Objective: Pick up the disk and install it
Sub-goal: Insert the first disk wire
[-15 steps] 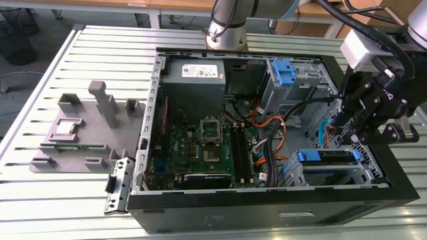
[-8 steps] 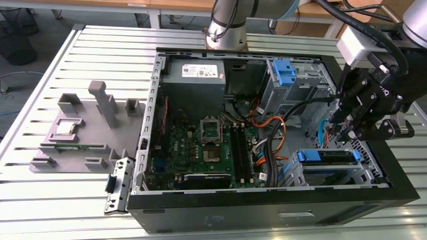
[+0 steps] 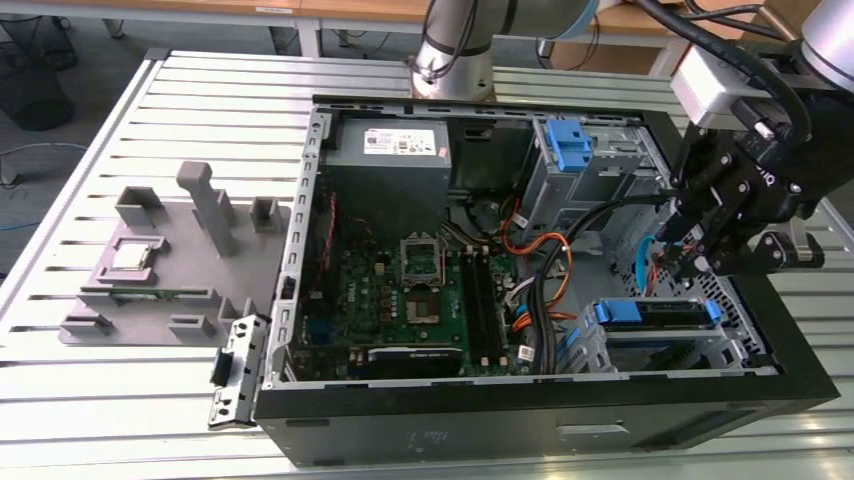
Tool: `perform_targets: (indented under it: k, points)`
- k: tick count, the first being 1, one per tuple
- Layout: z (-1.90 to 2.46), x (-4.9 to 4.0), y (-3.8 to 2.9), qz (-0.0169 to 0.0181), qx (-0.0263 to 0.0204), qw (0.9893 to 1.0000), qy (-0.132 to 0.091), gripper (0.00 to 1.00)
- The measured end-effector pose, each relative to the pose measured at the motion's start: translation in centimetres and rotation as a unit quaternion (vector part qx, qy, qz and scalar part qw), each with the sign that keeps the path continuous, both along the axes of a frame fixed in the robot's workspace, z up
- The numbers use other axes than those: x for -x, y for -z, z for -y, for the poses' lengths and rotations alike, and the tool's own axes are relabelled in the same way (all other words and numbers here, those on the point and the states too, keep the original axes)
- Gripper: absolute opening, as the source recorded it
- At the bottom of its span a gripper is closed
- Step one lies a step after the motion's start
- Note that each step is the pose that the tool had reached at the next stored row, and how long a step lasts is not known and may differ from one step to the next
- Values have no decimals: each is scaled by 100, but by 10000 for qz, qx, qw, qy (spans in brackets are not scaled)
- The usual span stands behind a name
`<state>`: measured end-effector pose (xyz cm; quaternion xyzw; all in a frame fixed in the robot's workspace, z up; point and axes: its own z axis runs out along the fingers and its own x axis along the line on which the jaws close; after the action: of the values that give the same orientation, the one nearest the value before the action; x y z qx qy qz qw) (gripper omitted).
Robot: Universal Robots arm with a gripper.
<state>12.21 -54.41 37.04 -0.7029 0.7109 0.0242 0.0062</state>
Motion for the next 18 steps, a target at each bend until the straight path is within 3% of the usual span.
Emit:
perform_targets:
  k: [5, 12, 18]
  points:
    - [0, 0, -64, 0, 0, 10000, 0, 42]
    - [-44, -1, -42, 0, -16, 10000, 0, 42]
    - [-47, -61, 12, 0, -15, 10000, 1, 42]
